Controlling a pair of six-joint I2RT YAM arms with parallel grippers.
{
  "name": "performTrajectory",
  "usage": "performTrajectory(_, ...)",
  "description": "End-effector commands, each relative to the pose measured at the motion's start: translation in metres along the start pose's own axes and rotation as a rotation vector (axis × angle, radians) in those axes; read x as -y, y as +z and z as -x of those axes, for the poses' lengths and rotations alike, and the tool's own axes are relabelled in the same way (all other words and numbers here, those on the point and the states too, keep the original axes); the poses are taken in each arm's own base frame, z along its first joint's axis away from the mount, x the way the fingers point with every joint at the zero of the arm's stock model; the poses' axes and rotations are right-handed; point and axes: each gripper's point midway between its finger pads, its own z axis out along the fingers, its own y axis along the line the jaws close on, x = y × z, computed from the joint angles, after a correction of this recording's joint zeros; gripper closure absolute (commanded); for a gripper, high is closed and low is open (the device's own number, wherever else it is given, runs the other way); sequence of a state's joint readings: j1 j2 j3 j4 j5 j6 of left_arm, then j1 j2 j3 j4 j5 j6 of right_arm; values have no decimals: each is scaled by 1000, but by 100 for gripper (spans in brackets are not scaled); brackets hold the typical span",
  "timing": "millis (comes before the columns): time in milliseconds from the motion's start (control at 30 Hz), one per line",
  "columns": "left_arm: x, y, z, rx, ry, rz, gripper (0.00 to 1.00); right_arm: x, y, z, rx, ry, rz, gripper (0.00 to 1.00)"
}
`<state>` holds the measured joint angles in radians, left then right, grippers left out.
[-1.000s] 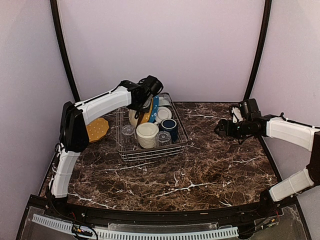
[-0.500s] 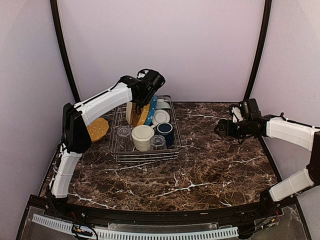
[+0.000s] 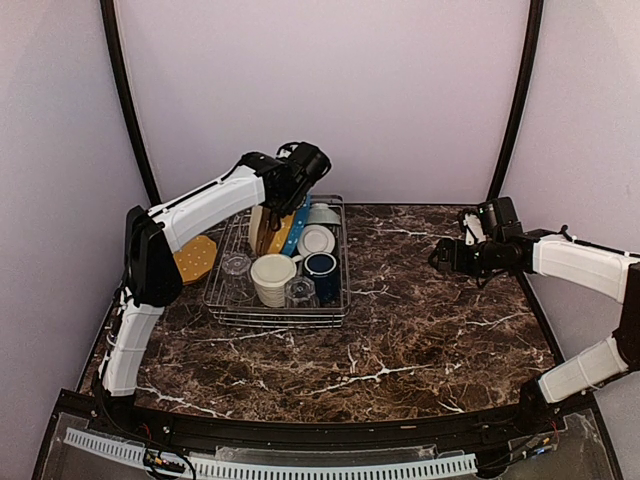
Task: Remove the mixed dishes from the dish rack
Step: Grab the plate from the dish rack.
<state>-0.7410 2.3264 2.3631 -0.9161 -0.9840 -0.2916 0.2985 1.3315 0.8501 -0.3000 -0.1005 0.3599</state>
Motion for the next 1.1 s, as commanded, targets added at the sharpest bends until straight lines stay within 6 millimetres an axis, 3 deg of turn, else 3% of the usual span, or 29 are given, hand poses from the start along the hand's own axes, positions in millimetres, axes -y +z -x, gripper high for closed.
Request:
performTrajectory(0,6,-23,-5,-39,4,-136,92,-2,-2,3,12,-12,1,1)
performTrajectory(167,10,-15,-19,-76,40,-141,83,-2,-2,1,8,-10,4,1)
performTrajectory(467,-9,-3,-37,-106,135,-17,78,-3,1,-2,6,-4,16,1)
performTrajectory(700,-16,6,-46,-113,211,43,82,-3,2,-4,8,-4,21,1)
performTrajectory(867,-13,9,-47,-112,245,44,93,-2,2,-6,8,-2,19,1)
performTrajectory(1067,-13,-1,-39,-99,243,33,99,-2,3,-5,10,1,22,1)
